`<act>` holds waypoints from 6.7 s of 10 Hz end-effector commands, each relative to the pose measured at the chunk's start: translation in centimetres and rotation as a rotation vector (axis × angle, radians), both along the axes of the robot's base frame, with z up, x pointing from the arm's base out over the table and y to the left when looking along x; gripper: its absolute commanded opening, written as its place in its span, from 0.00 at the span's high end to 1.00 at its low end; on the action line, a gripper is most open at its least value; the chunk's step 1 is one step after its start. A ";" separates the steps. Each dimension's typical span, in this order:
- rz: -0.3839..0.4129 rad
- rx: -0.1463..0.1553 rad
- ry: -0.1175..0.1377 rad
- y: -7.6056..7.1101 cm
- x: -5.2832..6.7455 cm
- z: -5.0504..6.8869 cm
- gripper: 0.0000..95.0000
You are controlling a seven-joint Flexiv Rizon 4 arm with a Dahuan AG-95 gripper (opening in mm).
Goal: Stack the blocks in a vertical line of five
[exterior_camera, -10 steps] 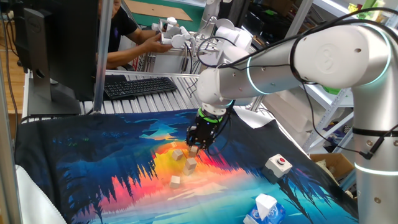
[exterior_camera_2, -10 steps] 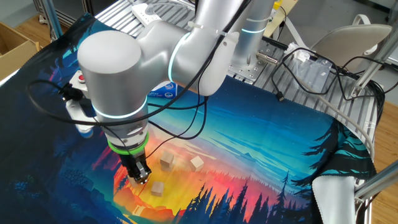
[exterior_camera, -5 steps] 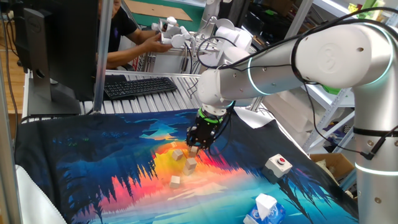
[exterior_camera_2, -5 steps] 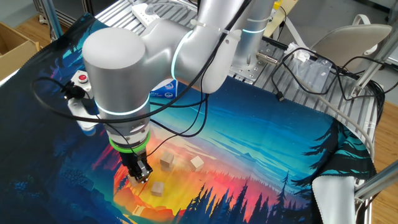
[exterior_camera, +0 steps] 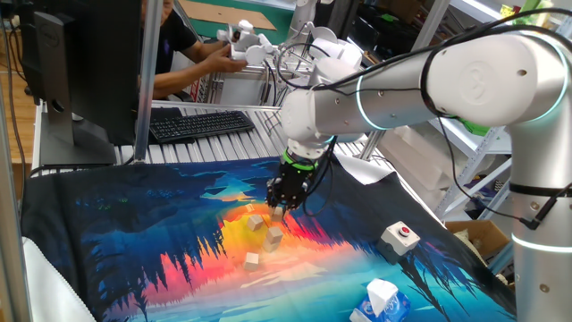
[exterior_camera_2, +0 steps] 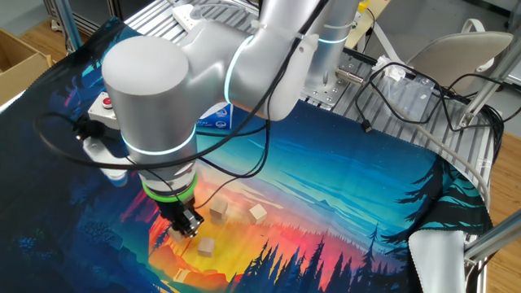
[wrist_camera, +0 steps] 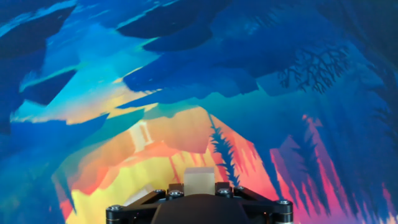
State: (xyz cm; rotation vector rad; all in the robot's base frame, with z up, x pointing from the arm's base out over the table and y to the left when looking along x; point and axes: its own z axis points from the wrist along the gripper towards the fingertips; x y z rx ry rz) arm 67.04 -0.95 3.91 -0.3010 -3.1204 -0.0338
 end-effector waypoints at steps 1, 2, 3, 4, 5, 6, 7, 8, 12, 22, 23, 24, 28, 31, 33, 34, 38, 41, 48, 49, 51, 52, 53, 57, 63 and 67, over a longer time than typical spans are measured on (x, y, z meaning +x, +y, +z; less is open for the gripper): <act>0.080 -0.006 0.004 0.7 -0.8 1.2 1.00; 0.122 -0.015 0.009 1.0 -0.9 1.8 1.00; 0.164 -0.023 0.010 1.1 -0.9 2.3 1.00; 0.201 -0.029 0.012 1.3 -1.0 2.5 1.00; 0.228 -0.030 0.012 1.5 -1.0 2.8 1.00; 0.254 -0.030 0.013 1.5 -1.1 3.2 1.00; 0.279 -0.030 0.018 1.7 -1.3 3.6 1.00; 0.289 -0.031 0.018 1.8 -1.4 3.8 1.00; 0.309 -0.030 0.025 2.6 -2.9 4.5 1.00; 0.315 -0.044 0.030 3.6 -6.2 4.9 1.00; 0.318 -0.045 0.031 3.6 -6.3 4.9 1.00; 0.320 -0.045 0.033 3.6 -6.3 5.0 1.00; 0.326 -0.048 0.034 3.8 -6.9 4.7 1.00; 0.329 -0.050 0.034 3.9 -7.3 4.5 1.00; 0.328 -0.051 0.032 3.9 -7.6 4.4 1.00; 0.329 -0.052 0.032 4.0 -7.8 4.3 1.00; 0.334 -0.054 0.035 4.0 -7.8 4.3 1.00; 0.347 -0.055 0.033 4.0 -7.8 4.2 1.00; 0.344 -0.058 0.024 4.0 -7.8 4.2 0.80; 0.343 -0.061 0.022 4.0 -7.8 4.2 0.80; 0.338 -0.063 0.022 4.0 -7.8 4.1 0.60; 0.338 -0.063 0.021 4.0 -7.8 4.1 0.60; 0.337 -0.064 0.021 4.0 -7.8 4.1 0.60; 0.328 -0.062 0.028 3.9 -7.5 4.1 0.60; 0.308 -0.056 0.025 4.2 -5.8 3.7 0.60; 0.304 -0.057 0.026 5.0 -3.9 3.4 0.60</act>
